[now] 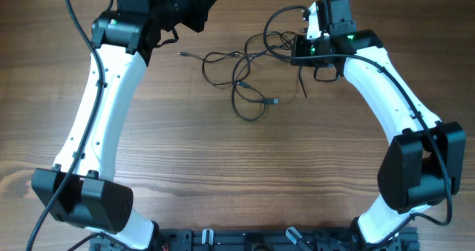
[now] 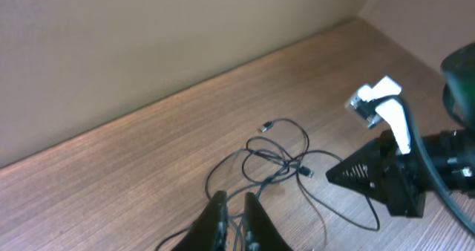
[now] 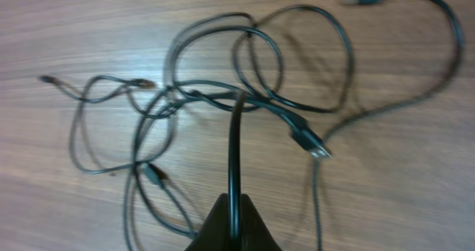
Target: Untangle cables
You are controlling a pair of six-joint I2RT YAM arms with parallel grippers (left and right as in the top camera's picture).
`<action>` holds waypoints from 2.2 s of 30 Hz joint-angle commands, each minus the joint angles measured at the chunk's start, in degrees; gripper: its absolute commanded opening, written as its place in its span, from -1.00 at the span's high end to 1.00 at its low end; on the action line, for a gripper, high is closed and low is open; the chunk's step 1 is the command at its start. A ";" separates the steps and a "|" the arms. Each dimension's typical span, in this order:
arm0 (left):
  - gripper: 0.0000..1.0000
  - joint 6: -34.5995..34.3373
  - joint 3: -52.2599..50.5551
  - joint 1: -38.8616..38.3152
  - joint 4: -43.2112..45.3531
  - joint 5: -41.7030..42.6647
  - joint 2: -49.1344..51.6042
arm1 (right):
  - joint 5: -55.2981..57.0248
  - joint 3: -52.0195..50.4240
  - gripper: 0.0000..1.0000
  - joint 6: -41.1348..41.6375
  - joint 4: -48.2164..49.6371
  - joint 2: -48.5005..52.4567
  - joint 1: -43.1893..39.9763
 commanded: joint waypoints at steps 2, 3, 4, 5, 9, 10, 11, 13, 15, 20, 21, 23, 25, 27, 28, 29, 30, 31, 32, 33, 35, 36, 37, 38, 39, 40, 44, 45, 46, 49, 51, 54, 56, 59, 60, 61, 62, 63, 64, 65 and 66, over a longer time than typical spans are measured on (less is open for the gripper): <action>0.38 0.72 0.94 -0.02 -2.05 -0.31 0.35 | -4.76 -0.02 0.91 -0.94 1.53 -0.24 0.02; 0.32 0.72 0.92 -0.02 -2.54 -0.31 0.61 | -4.74 -0.02 0.91 -0.94 1.70 -0.79 0.02; 0.26 0.74 0.87 -0.04 -2.93 -0.31 0.94 | -4.72 -0.02 0.91 -0.92 1.86 -1.62 0.02; 0.23 0.72 0.87 -0.04 -3.28 -0.31 1.33 | -4.72 -0.02 0.91 -0.94 2.01 -2.58 0.02; 0.22 0.72 0.87 -0.22 -4.02 0.76 3.52 | -4.70 -0.02 0.91 -0.76 2.19 -7.10 -0.04; 0.22 0.72 0.87 -0.26 -4.24 1.68 4.11 | -4.72 -0.02 0.92 -0.76 2.19 -8.15 -0.04; 0.22 0.74 0.87 -0.31 -4.48 2.64 4.76 | -4.72 -0.02 0.92 -0.74 2.19 -9.33 -0.04; 0.23 0.74 0.87 -0.31 -4.87 4.44 6.19 | -4.70 -0.02 0.91 -0.74 2.16 -11.39 -0.04; 0.24 0.74 0.87 -0.57 -5.31 5.75 7.58 | -4.68 -0.02 0.91 -0.74 2.19 -13.18 -0.04; 0.29 0.76 0.87 -2.71 -5.97 5.95 10.91 | -4.70 -0.02 0.91 -0.72 2.16 -15.82 -0.09; 0.30 0.76 0.87 -3.28 -5.97 5.99 11.30 | -4.68 -0.02 0.91 -0.72 2.16 -15.87 -0.09; 0.30 0.76 0.87 -4.59 -6.01 5.99 12.02 | -4.66 -0.02 0.92 -0.07 2.21 -15.87 -0.09; 0.31 0.81 0.87 -6.12 -6.16 5.97 12.76 | -4.70 -0.02 0.91 0.07 2.43 -15.87 -0.11; 0.31 2.40 0.87 -7.74 -6.62 5.97 13.55 | -4.70 -0.02 0.91 0.11 3.15 -15.87 -0.11; 0.33 2.86 0.87 -8.41 -6.80 5.97 13.86 | -4.68 -0.02 0.91 0.17 3.45 -15.87 -0.11; 0.35 3.04 0.87 -8.92 -6.84 5.97 14.14 | -4.63 -0.02 0.91 0.55 3.85 -15.87 -0.11; 0.38 3.43 0.87 -9.60 -7.04 5.97 14.43 | -4.72 -0.02 0.91 0.59 4.26 -15.89 -0.13; 0.38 3.56 0.87 -9.86 -7.15 5.97 14.51 | -4.70 0.02 0.91 0.79 4.48 -15.98 -0.20; 0.39 3.56 0.87 -10.23 -7.21 5.97 14.73 | -4.70 0.11 0.91 1.42 4.59 -16.09 -0.31; 0.39 3.56 0.87 -10.40 -7.21 5.97 14.78 | -4.74 0.17 0.91 1.57 4.70 -16.22 -0.42; 0.39 3.56 0.87 -10.45 -7.19 5.97 14.82 | -4.94 0.44 0.91 1.57 4.83 -16.65 -0.74; 0.39 3.56 0.87 -10.45 -7.19 5.97 14.82 | -4.98 0.44 0.91 1.62 4.96 -17.05 -0.85; 0.39 3.56 0.87 -10.43 -7.19 5.97 14.82 | -4.96 0.44 0.91 1.64 4.98 -17.29 -0.85; 0.40 3.56 0.87 -10.38 -7.21 5.97 14.82 | -4.98 0.44 0.91 1.60 4.94 -17.86 -0.85; 0.40 3.58 0.87 -10.32 -7.21 5.97 14.82 | -5.01 0.44 0.92 1.60 4.94 -18.27 -0.85; 0.39 3.61 0.87 -10.34 -7.19 5.97 14.84 | -5.25 0.44 0.91 1.62 4.96 -18.78 -0.85; 0.40 3.76 0.87 -10.36 -7.10 5.99 14.95 | -5.64 0.44 0.91 1.75 5.11 -20.70 -0.85; 0.41 3.76 0.87 -10.45 -7.13 5.99 15.02 | -6.08 0.44 0.92 1.84 5.18 -21.11 -0.85; 0.41 3.76 0.87 -10.45 -7.13 5.99 15.08 | -6.43 0.44 0.91 1.88 5.22 -21.53 -0.85; 0.42 3.76 0.87 -10.45 -7.17 6.25 15.43 | -7.13 0.44 0.91 2.01 5.22 -22.23 -0.85; 0.42 3.76 0.87 -10.45 -7.19 7.45 15.69 | -7.13 0.44 0.91 2.03 5.25 -22.43 -0.85; 0.42 3.76 0.87 -10.67 -7.02 8.79 16.33 | -7.21 0.44 0.91 2.03 5.27 -22.53 -0.85; 0.45 3.76 0.87 -10.82 -6.97 8.79 16.65 | -7.52 0.44 0.91 2.16 5.44 -22.53 -0.85; 0.45 3.76 0.87 -11.06 -7.04 8.98 17.35 | -7.50 0.44 0.91 2.89 5.68 -22.53 -0.85; 0.46 3.76 0.83 -11.10 -7.04 8.98 17.42 | -7.50 0.42 0.91 2.89 5.79 -22.53 -0.85; 0.46 3.76 0.76 -11.26 -7.02 8.98 17.46 | -7.50 0.44 0.91 2.89 5.88 -22.53 -0.85; 0.46 3.76 0.76 -11.47 -7.02 9.01 17.46 | -7.48 0.42 0.91 2.89 5.97 -22.53 -0.85; 0.46 3.76 0.76 -11.58 -7.02 9.51 17.46 | -7.50 0.42 0.91 2.86 6.01 -22.53 -0.85; 0.46 3.78 0.76 -11.65 -6.99 10.67 17.46 | -7.48 0.42 0.91 2.89 6.03 -22.53 -0.85; 0.46 3.89 0.76 -11.69 -6.97 12.02 17.46 | -7.45 0.42 0.91 2.89 6.05 -22.53 -0.85; 0.45 4.63 0.76 -11.69 -6.99 13.38 17.46 | -7.48 0.42 0.91 2.91 6.03 -22.53 -0.85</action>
